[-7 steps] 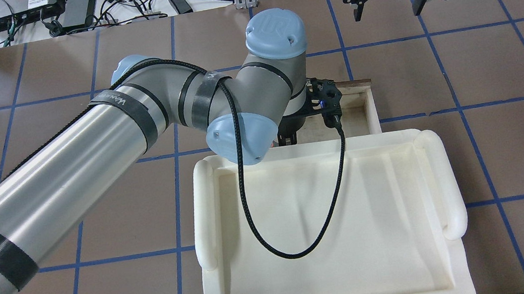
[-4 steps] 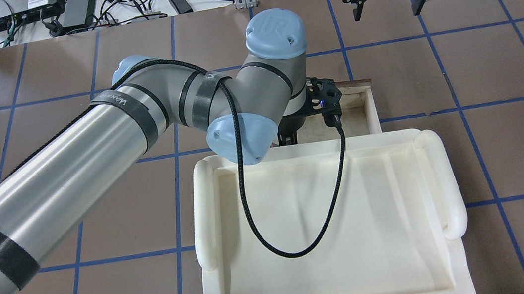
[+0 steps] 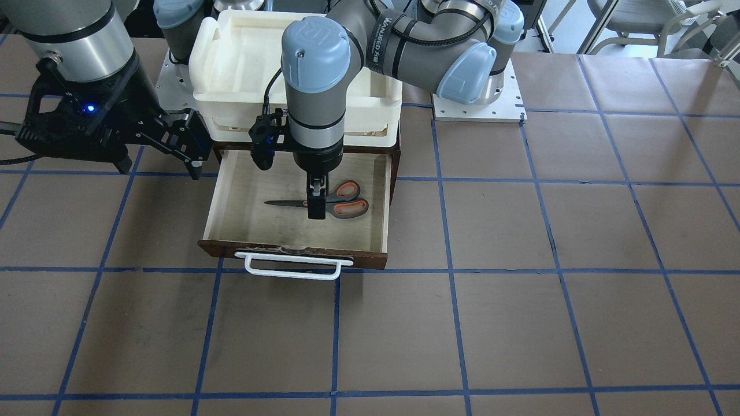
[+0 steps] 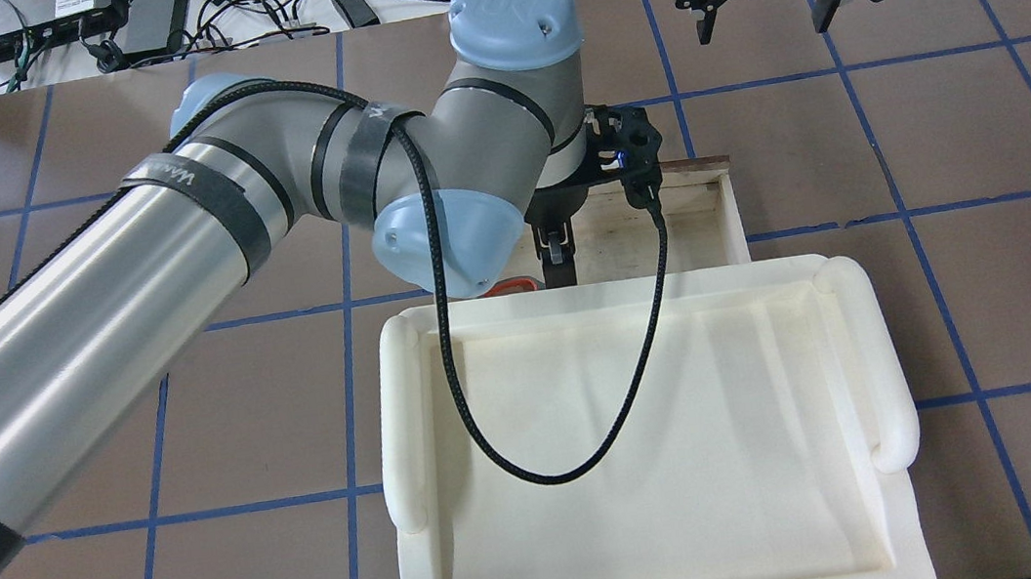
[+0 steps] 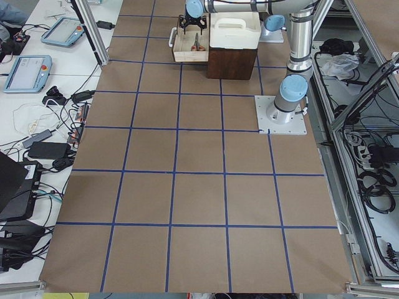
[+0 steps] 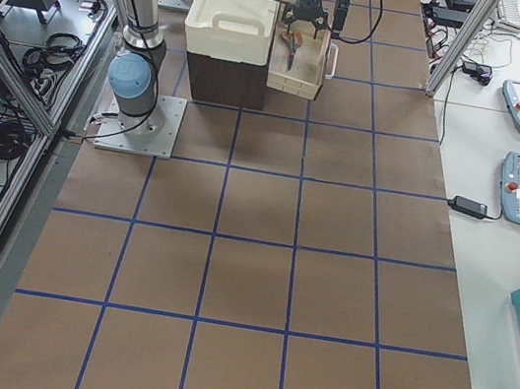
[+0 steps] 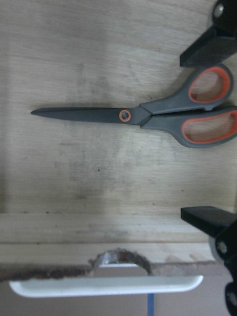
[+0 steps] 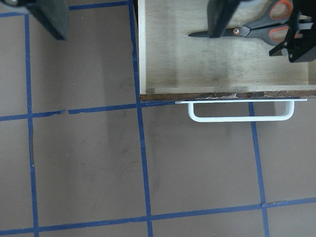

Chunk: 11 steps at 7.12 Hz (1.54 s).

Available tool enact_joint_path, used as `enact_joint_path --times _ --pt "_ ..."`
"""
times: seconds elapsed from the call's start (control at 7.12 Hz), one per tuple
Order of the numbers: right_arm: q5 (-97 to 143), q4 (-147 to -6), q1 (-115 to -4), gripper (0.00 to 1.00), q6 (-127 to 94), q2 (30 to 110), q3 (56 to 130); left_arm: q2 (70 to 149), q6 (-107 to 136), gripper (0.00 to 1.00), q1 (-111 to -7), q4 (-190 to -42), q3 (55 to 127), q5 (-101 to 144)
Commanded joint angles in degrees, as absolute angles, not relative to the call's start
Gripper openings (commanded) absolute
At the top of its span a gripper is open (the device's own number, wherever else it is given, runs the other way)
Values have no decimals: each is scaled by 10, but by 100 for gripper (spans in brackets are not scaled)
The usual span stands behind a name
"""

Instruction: Place scissors in drawer with both arms

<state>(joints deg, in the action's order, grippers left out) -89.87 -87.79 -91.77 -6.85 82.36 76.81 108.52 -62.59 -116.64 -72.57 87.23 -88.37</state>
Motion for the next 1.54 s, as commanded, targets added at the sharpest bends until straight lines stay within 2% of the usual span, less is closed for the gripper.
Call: enact_joint_path --times 0.0,0.56,0.84,1.12,1.4 --pt "-897 -877 -921 100 -74 826 769 1065 -626 100 -1127 -774 842 -880" --pt "-889 -875 -926 100 -67 850 795 1000 -581 100 -1004 -872 843 -878" --pt "-889 -875 -926 100 -66 862 812 980 -391 100 -954 -886 845 -877" --pt "-891 -868 -926 100 -66 867 812 974 -138 100 -949 -889 853 -889" --pt "-888 -857 -925 100 -66 874 811 943 -32 100 -952 -913 854 -882"
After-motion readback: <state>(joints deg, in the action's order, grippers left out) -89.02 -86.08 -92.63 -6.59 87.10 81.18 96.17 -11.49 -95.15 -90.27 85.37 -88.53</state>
